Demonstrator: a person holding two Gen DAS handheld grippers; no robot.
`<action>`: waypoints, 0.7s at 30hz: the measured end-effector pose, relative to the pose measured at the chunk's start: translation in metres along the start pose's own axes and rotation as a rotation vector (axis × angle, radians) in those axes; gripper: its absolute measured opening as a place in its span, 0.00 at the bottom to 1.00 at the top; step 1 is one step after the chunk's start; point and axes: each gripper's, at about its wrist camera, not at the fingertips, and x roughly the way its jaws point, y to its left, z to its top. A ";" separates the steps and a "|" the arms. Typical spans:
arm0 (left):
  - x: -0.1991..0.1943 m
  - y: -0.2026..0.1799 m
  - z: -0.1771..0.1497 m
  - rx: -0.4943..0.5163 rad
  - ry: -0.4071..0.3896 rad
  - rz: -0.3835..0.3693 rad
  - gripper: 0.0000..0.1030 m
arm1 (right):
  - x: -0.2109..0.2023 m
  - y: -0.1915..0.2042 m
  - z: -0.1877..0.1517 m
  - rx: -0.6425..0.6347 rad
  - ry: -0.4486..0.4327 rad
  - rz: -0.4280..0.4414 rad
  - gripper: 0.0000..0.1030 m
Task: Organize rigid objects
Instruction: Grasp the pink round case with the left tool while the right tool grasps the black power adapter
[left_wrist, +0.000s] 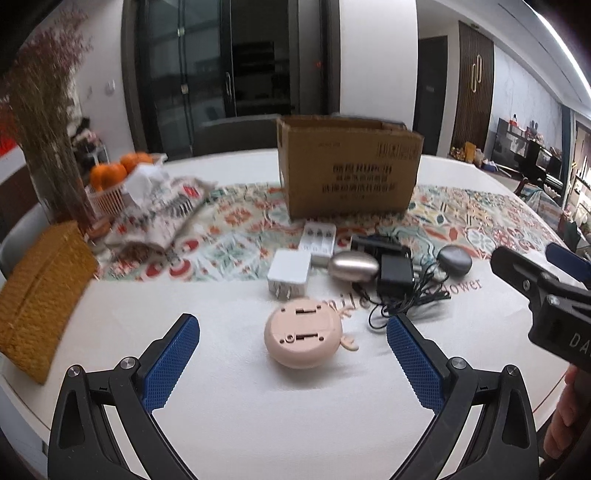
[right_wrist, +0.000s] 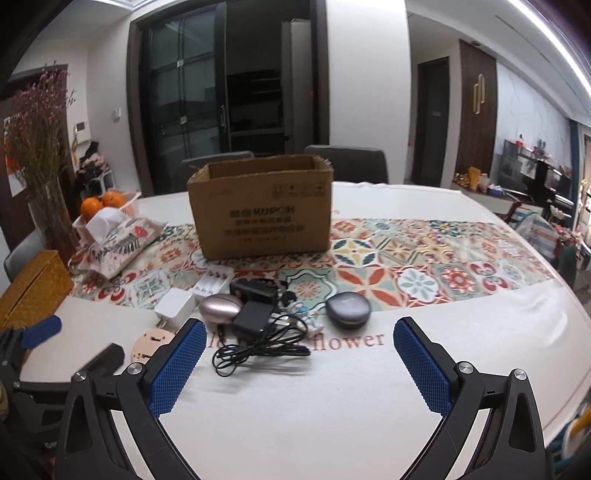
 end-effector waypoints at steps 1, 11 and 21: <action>0.004 0.000 -0.001 -0.002 0.008 0.000 1.00 | 0.004 0.001 0.001 -0.001 0.007 0.008 1.00; 0.042 0.011 -0.004 -0.036 0.086 -0.033 1.00 | 0.045 0.018 0.008 -0.044 0.075 0.056 0.96; 0.061 0.011 -0.002 -0.034 0.099 -0.082 0.99 | 0.095 0.025 0.012 0.008 0.197 0.178 0.76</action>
